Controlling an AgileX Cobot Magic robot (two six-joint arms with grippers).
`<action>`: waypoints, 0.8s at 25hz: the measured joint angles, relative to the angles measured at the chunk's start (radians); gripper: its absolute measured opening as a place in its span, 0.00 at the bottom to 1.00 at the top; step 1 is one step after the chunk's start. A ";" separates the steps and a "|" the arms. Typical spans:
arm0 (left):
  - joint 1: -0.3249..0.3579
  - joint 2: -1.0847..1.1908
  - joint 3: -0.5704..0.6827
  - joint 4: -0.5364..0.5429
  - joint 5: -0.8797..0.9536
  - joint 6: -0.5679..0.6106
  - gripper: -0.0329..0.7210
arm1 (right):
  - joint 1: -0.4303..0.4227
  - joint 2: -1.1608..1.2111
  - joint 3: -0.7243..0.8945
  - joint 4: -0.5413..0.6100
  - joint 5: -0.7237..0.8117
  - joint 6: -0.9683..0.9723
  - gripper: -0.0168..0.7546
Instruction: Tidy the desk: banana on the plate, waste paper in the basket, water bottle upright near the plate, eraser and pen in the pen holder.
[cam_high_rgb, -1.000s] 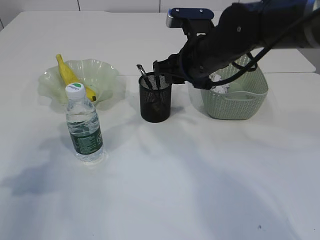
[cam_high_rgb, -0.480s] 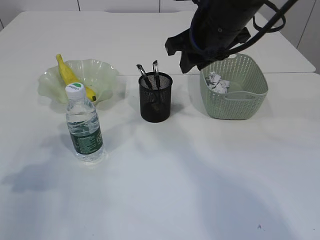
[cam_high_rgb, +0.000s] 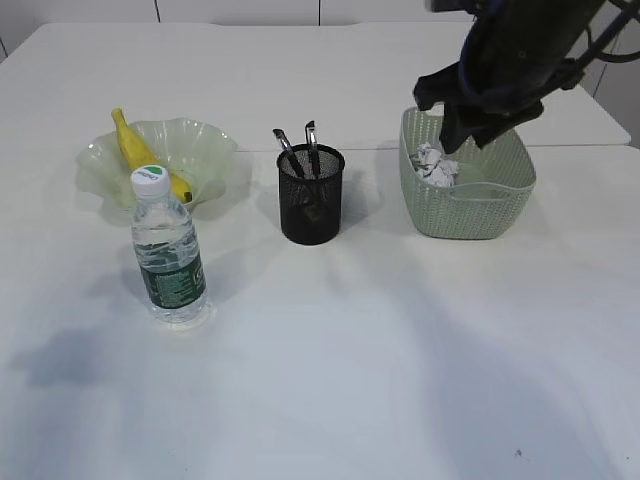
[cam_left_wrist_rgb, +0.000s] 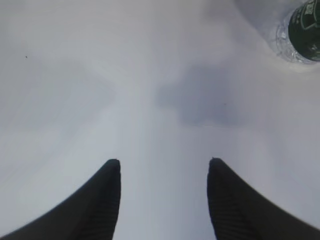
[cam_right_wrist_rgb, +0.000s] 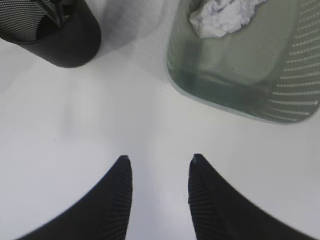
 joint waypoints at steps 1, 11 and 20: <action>0.000 -0.013 0.000 0.004 0.008 0.000 0.57 | -0.011 -0.002 0.003 -0.002 0.005 -0.005 0.39; 0.000 -0.167 0.000 0.032 0.117 0.000 0.56 | -0.021 -0.126 0.246 0.017 -0.057 -0.021 0.39; 0.000 -0.403 0.000 0.051 0.230 0.000 0.55 | -0.021 -0.362 0.480 0.017 -0.120 -0.057 0.39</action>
